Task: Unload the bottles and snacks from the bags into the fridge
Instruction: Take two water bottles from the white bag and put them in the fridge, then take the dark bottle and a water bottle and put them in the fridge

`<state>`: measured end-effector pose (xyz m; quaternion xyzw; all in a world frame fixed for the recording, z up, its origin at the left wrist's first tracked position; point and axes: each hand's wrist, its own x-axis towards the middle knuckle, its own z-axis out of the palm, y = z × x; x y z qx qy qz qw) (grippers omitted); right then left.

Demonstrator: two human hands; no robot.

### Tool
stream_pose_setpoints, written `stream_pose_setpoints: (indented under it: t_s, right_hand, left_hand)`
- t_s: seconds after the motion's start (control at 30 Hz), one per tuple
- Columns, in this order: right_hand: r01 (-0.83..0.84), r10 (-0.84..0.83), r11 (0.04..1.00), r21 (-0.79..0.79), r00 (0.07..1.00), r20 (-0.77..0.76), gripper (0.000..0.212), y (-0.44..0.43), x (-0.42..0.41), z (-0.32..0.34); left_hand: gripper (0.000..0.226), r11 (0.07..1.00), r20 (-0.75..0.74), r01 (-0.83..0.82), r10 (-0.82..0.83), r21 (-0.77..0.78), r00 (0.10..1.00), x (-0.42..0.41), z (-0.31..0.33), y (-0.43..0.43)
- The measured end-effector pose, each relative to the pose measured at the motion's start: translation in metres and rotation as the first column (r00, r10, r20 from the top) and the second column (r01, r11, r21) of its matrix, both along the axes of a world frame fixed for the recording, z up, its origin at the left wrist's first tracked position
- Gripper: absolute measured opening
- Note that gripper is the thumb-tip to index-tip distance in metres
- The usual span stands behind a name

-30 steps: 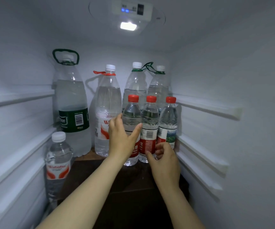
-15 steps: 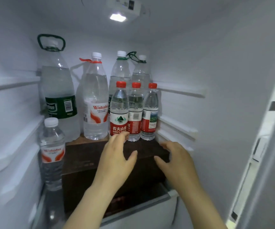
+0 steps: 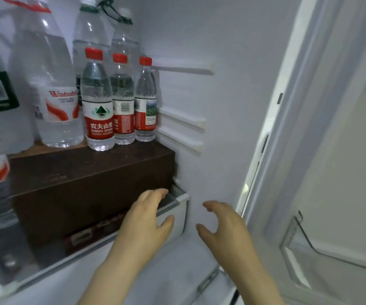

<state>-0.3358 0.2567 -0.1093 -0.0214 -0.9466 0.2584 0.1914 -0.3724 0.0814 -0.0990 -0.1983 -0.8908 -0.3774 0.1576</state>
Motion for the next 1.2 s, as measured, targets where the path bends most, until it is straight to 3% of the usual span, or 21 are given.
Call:
stream_pose_setpoints:
  t_s: [0.37,0.7,0.93,1.2]
  right_hand:
    - [0.101,-0.076,0.991,-0.092,0.967,0.242,0.047,0.043,0.094,-0.071]
    - [0.346,-0.282,0.93,-0.12,0.886,0.368,0.047,0.135,0.238,-0.107]
    - [0.583,-0.508,0.804,-0.12,0.777,0.372,0.045,0.205,0.358,-0.109]
    - [0.814,-0.756,0.558,-0.162,0.579,0.305,0.047,0.257,0.464,-0.092]
  left_hand:
    - [0.049,0.988,0.195,0.138,-0.123,-0.065,0.973,0.062,-0.076,0.05]
    - [0.043,0.904,0.395,0.402,-0.321,-0.141,0.861,0.177,-0.115,0.152]
    - [0.044,0.792,0.44,0.602,-0.507,-0.102,0.741,0.266,-0.119,0.248]
    - [0.046,0.549,0.347,0.825,-0.754,-0.134,0.558,0.337,-0.094,0.353]
